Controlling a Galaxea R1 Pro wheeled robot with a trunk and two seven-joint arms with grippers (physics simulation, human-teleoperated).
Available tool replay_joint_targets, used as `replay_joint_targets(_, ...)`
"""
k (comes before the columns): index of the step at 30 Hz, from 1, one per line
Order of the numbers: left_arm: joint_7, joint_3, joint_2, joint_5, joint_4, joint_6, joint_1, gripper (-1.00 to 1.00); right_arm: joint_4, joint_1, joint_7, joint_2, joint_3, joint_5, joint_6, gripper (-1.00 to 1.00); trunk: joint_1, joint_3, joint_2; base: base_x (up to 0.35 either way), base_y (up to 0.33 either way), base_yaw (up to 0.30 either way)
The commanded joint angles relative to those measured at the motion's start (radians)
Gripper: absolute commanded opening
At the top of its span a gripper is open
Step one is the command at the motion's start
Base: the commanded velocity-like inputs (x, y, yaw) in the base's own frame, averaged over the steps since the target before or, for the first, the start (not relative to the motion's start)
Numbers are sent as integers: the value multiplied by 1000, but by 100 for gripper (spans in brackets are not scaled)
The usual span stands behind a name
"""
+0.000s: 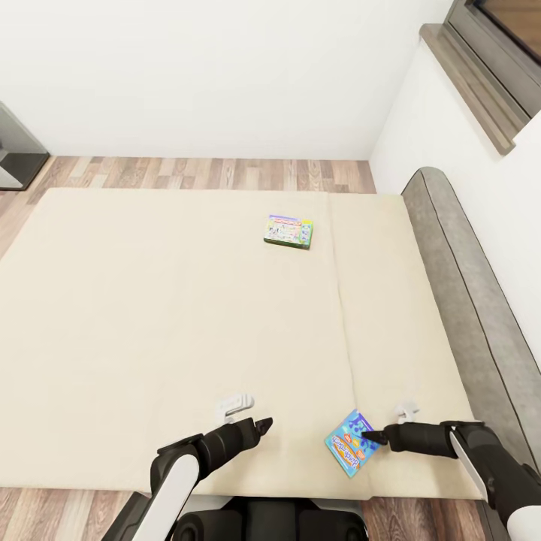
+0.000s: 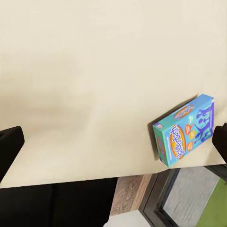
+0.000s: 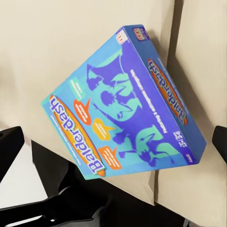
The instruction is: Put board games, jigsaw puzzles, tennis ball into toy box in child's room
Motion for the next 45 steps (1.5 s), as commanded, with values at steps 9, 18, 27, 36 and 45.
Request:
replay_joint_targets(9, 10, 0, 0, 10, 0, 2, 0, 100, 0, -2, 2, 0, -4, -1, 8, 100, 0, -4, -1, 0, 0, 0)
replay_joint_targets(18, 10, 0, 0, 10, 0, 2, 0, 100, 0, -3, -2, 0, -5, -1, 8, 100, 0, -17, -1, 0, 0, 0)
replay_joint_targets(27, 10, 0, 0, 10, 0, 2, 0, 100, 0, -3, -3, 0, -6, -1, 8, 100, 0, -31, -1, 0, 0, 0)
replay_joint_targets(36, 10, 0, 0, 10, 1, 2, 0, 100, 0, -3, -3, 0, -5, -1, 8, 100, 0, -45, -1, 0, 0, 0)
replay_joint_targets(45, 10, 0, 0, 9, 1, 2, 0, 100, 0, -3, -4, 0, -5, -1, 7, 100, 0, -55, -1, 0, 0, 0)
